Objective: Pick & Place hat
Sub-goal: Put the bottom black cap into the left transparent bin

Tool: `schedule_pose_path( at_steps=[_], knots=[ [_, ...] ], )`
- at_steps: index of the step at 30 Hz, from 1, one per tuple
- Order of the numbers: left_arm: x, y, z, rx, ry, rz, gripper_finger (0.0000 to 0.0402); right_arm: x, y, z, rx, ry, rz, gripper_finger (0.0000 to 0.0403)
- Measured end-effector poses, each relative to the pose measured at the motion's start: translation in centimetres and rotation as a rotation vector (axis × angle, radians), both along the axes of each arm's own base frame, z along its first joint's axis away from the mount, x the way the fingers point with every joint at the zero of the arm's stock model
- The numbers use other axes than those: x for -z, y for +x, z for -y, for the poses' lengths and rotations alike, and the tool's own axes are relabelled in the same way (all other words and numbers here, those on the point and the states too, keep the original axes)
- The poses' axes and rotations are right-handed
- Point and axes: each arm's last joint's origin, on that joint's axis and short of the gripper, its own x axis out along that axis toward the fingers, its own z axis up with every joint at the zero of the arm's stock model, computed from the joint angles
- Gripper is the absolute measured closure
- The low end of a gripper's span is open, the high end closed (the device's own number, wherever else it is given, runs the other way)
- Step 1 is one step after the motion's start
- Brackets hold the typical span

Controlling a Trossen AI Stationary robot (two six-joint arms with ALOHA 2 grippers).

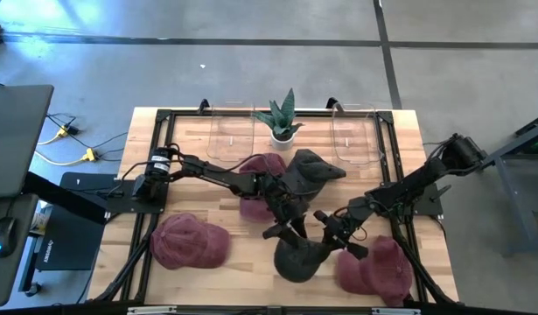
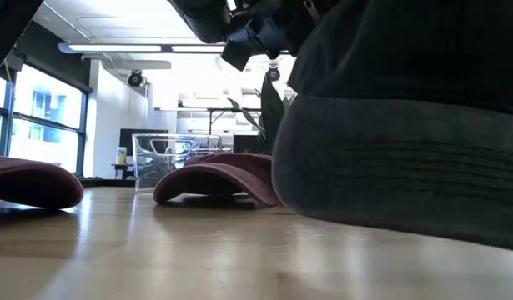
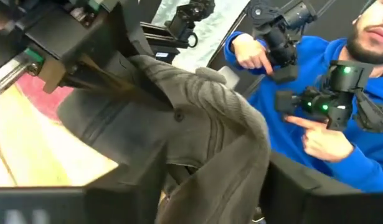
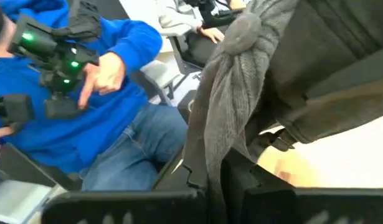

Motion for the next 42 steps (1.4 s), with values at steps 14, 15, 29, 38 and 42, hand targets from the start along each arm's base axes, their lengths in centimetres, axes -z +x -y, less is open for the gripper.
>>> schedule_pose_path(
  at_steps=[14,15,29,38,42],
  knots=[
    [0.1,0.0,0.8,-0.053,0.005,-0.027,0.0104,0.7,-0.1,0.1,0.04,-0.022,-0.087,0.0398],
    [0.1,0.1,0.7,-0.093,0.015,-0.029,0.0104,0.7,-0.1,0.1,0.039,-0.023,-0.082,0.0399],
    [2.3,0.8,1.4,-0.055,-0.082,-0.117,0.0132,0.7,0.0,0.2,0.066,-0.047,-0.064,0.0399],
    [2.0,1.2,1.1,-0.103,-0.124,-0.105,0.0244,0.7,0.0,0.3,0.085,-0.062,-0.054,0.0388],
    [2.0,1.2,0.8,-0.097,-0.128,-0.103,0.0311,0.7,0.0,0.3,0.104,-0.072,-0.047,0.0376]
  ],
)
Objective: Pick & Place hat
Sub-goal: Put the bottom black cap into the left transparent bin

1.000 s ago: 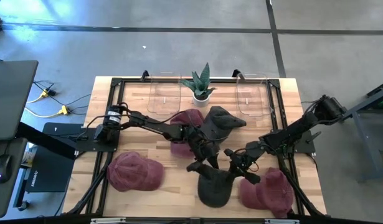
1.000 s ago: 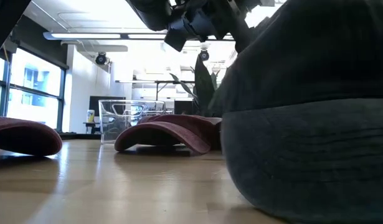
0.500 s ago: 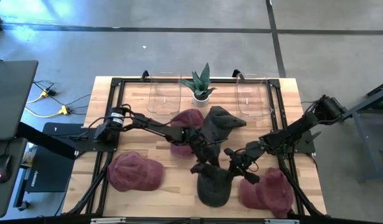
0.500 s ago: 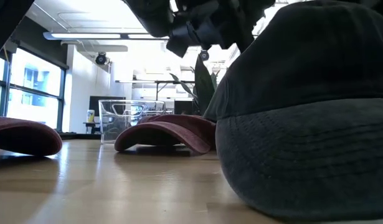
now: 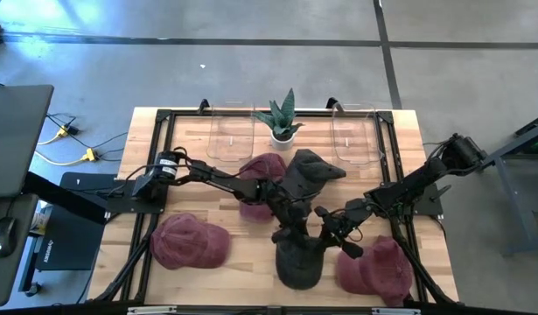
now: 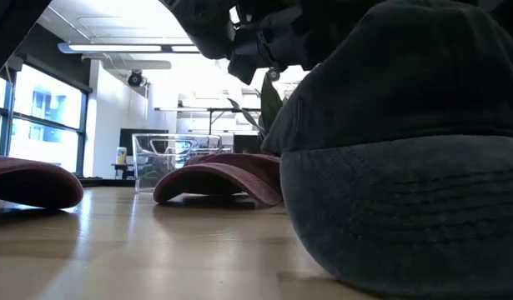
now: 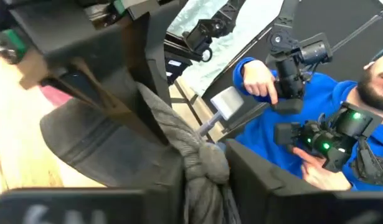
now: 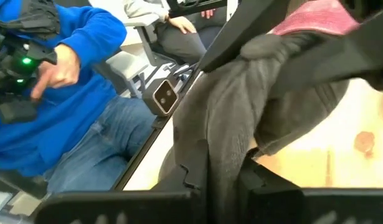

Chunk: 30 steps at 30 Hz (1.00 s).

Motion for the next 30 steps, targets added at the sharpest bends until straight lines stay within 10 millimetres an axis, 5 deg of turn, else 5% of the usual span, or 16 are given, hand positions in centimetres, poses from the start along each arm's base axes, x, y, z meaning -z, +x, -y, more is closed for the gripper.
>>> schedule_pose_path(
  at_steps=[4,14,20,30],
  knots=[
    [-0.2,-0.1,-1.2,0.092,-0.052,-0.014,0.0384,0.0,0.0,0.1,0.02,-0.006,0.003,0.0339],
    [-5.8,-2.3,-3.1,0.215,-0.096,0.007,0.0394,-0.6,-1.3,-2.0,0.046,-0.014,0.033,0.0273],
    [-11.5,-6.9,-4.1,0.099,0.091,0.042,0.0396,-0.8,-2.6,-3.9,0.195,-0.126,0.117,0.0274],
    [-18.9,-16.5,-6.7,-0.347,0.647,0.077,0.0396,-0.6,-2.8,-3.7,0.354,-0.259,0.158,0.0274]
  ],
)
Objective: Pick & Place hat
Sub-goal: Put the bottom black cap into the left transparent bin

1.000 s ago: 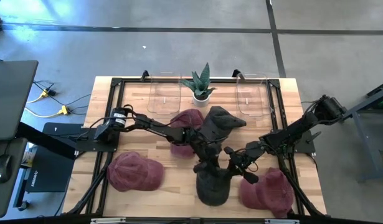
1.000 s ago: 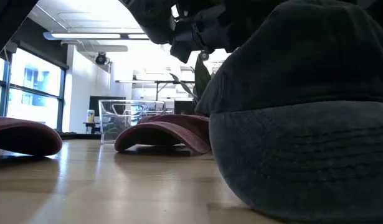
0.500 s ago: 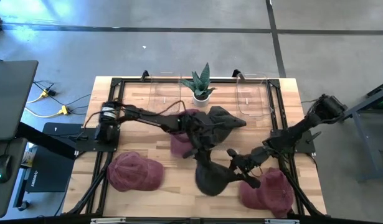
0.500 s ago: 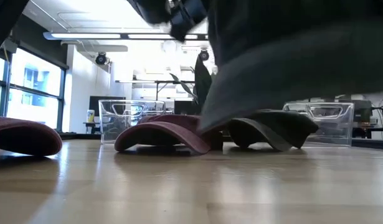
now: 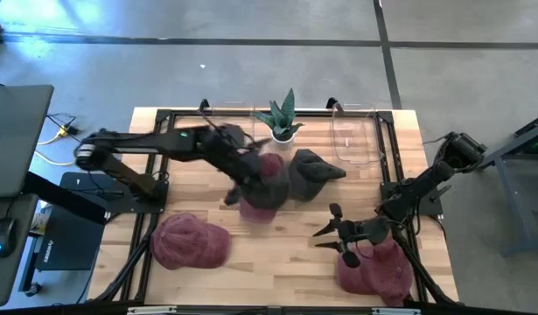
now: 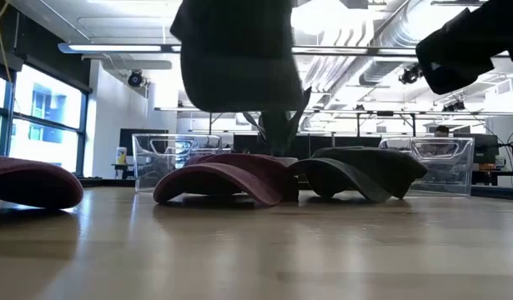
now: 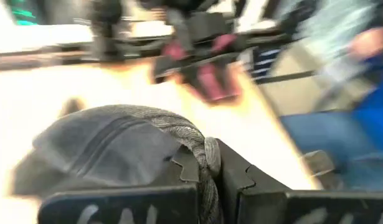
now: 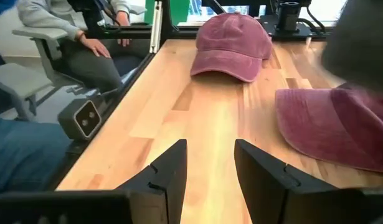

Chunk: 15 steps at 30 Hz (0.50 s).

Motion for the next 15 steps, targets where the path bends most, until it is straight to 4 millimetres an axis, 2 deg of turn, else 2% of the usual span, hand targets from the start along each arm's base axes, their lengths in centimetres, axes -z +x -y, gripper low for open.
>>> schedule_pose_path(
  at_steps=[3,8,15],
  knots=[
    [-0.9,-2.5,-1.1,-0.114,0.209,-0.015,0.0396,0.0,0.2,0.3,0.024,-0.007,0.0,0.0274],
    [-1.7,-5.0,-3.4,-0.267,0.516,-0.072,0.0396,0.2,0.5,0.9,0.053,-0.019,-0.016,0.0274],
    [-2.1,-5.9,-6.9,-0.357,0.82,-0.141,0.0396,0.5,0.7,1.4,0.08,-0.027,-0.047,0.0274]
  ],
)
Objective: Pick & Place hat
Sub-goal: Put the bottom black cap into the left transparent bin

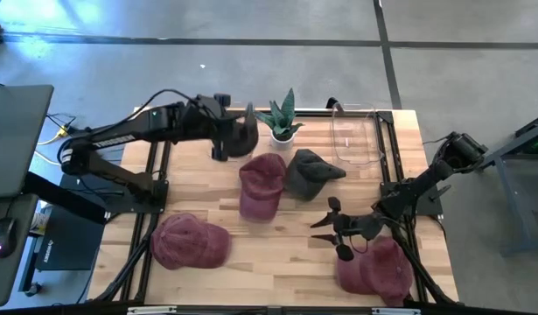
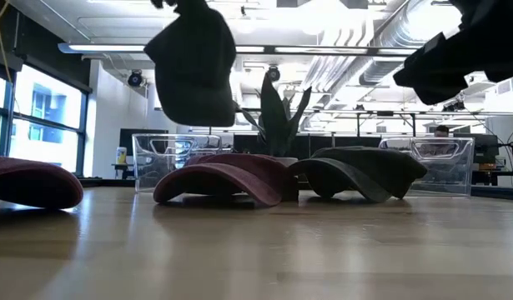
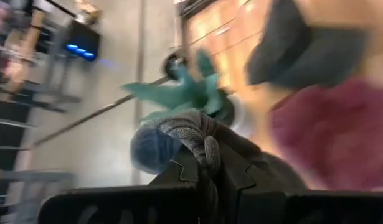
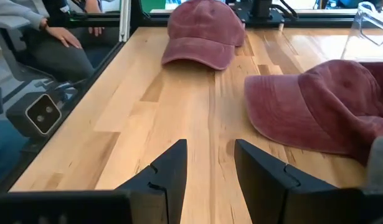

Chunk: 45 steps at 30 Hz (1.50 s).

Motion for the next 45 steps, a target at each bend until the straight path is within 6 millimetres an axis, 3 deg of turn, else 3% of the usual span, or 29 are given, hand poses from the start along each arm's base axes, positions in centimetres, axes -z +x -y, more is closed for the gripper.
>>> schedule_pose_path(
  at_steps=[9,22,27,36,45],
  knots=[
    [1.4,0.1,-3.9,-0.03,0.206,-0.242,0.0396,0.2,-0.1,0.1,0.001,0.0,-0.006,0.0274],
    [6.4,2.1,-10.4,-0.122,0.074,-0.399,0.0396,0.7,-0.4,0.4,0.027,0.022,-0.005,0.0274],
    [7.5,1.4,-12.6,-0.223,0.035,-0.43,0.0398,0.7,-0.4,0.4,0.032,0.033,-0.009,0.0274],
    [7.6,-0.4,-14.8,-0.31,-0.127,-0.315,0.0399,0.7,-0.4,0.4,0.024,0.041,-0.016,0.0274],
    [9.6,-0.3,-15.3,-0.355,-0.15,-0.257,0.0381,0.7,-0.4,0.4,0.024,0.041,-0.016,0.0274]
  ],
)
